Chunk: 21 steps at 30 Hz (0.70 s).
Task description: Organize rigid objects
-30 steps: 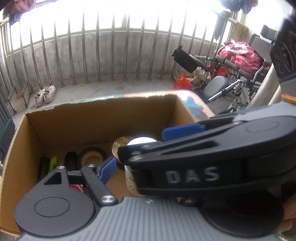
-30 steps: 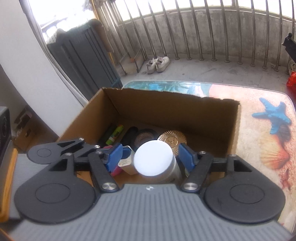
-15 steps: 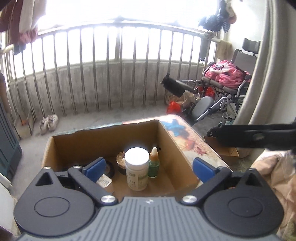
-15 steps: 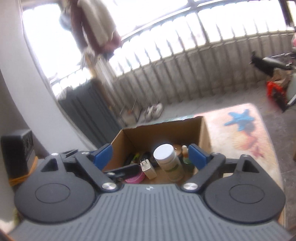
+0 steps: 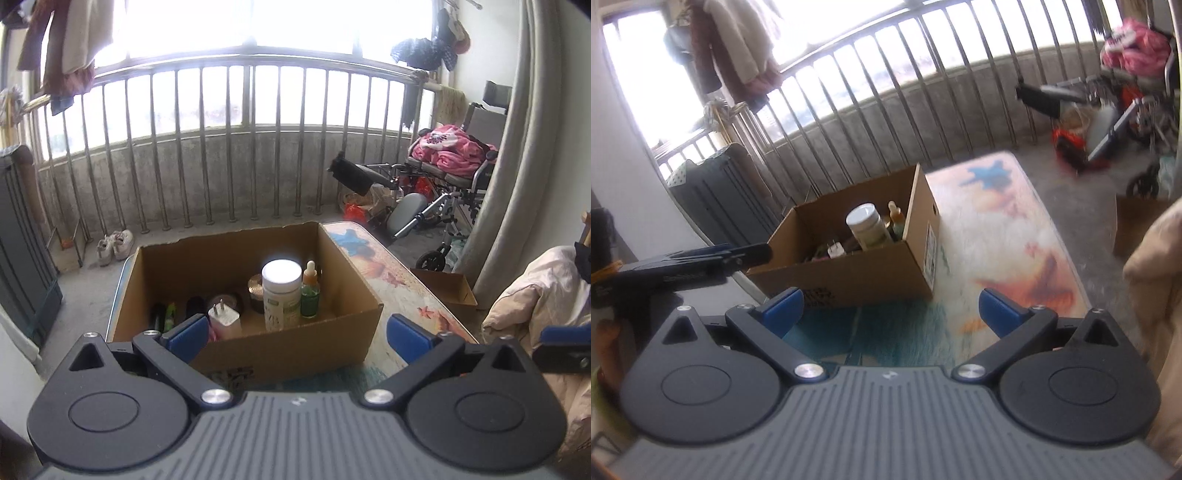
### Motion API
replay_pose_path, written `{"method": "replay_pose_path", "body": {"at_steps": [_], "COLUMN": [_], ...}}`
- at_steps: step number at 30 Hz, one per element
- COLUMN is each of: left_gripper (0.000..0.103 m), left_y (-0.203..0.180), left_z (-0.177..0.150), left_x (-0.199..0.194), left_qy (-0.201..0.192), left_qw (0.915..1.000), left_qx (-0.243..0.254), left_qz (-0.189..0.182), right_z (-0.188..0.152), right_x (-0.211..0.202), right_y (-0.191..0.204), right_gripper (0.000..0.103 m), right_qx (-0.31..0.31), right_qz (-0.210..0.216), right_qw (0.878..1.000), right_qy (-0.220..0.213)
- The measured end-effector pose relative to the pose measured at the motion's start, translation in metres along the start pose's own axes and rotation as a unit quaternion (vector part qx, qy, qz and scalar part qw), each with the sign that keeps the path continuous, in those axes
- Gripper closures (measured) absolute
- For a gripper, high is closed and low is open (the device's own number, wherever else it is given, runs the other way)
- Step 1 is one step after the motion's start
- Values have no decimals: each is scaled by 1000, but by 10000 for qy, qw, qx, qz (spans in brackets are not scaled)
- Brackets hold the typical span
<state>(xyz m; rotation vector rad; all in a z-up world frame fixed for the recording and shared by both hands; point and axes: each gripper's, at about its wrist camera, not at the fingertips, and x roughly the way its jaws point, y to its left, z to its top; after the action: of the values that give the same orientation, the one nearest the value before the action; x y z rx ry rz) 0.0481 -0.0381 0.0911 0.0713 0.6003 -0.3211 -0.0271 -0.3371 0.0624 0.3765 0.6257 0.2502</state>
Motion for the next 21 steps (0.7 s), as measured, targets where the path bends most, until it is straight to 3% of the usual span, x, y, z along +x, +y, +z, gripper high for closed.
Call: {"method": "replay_pose_path", "body": {"at_steps": [7,21], "left_gripper": [0,0], "left_y": [4,28], "left_z": [-7,-21], "left_x": [1,28], "left_qy": [190,586], "left_qw": [9962,9906], "left_qx": [-39,-550], "left_qz": [848,1108], "right_z": [1,22], "right_x": [38,99], "right_y": [28,68], "right_gripper": [1,1], "right_qx": [-583,-1174], "right_qz": [-564,-1076], "right_qw": [9965,9872], "right_qy": [219,116]}}
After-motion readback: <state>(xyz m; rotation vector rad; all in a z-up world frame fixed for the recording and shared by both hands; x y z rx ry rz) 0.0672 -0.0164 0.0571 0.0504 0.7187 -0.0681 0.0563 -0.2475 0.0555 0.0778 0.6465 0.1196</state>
